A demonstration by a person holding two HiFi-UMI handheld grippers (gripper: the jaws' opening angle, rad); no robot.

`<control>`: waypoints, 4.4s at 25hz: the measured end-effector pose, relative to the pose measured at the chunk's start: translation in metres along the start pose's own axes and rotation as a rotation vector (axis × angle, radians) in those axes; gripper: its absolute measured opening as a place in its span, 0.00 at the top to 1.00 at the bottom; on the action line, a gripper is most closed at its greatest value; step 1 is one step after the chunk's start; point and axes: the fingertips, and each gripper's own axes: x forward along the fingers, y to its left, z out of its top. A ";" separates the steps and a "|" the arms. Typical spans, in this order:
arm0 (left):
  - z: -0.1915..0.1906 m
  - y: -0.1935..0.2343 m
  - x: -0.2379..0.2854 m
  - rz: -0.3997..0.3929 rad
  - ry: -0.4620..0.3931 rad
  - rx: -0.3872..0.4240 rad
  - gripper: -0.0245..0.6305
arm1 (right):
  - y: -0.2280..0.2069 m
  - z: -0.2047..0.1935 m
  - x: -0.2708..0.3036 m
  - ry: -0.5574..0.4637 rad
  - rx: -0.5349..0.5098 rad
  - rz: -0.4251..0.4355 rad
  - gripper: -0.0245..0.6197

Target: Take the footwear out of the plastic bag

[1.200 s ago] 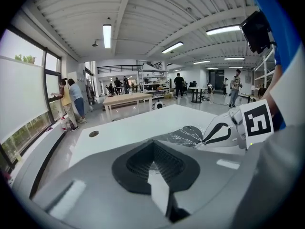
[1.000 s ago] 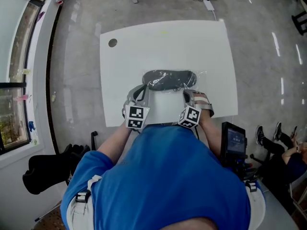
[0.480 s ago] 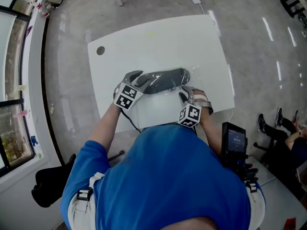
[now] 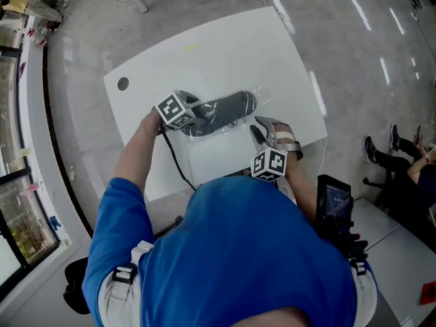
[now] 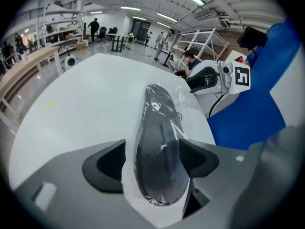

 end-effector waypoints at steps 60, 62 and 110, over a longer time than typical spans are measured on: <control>-0.026 -0.139 -0.023 0.921 0.073 0.779 0.63 | 0.036 -0.011 -0.025 -0.319 0.045 0.400 0.70; -0.025 -0.140 -0.024 0.924 0.067 0.782 0.63 | 0.036 -0.008 -0.024 -0.320 0.036 0.387 0.70; -0.034 -0.107 -0.044 0.876 0.076 0.688 0.78 | 0.029 -0.022 -0.019 -0.074 -0.267 0.374 0.82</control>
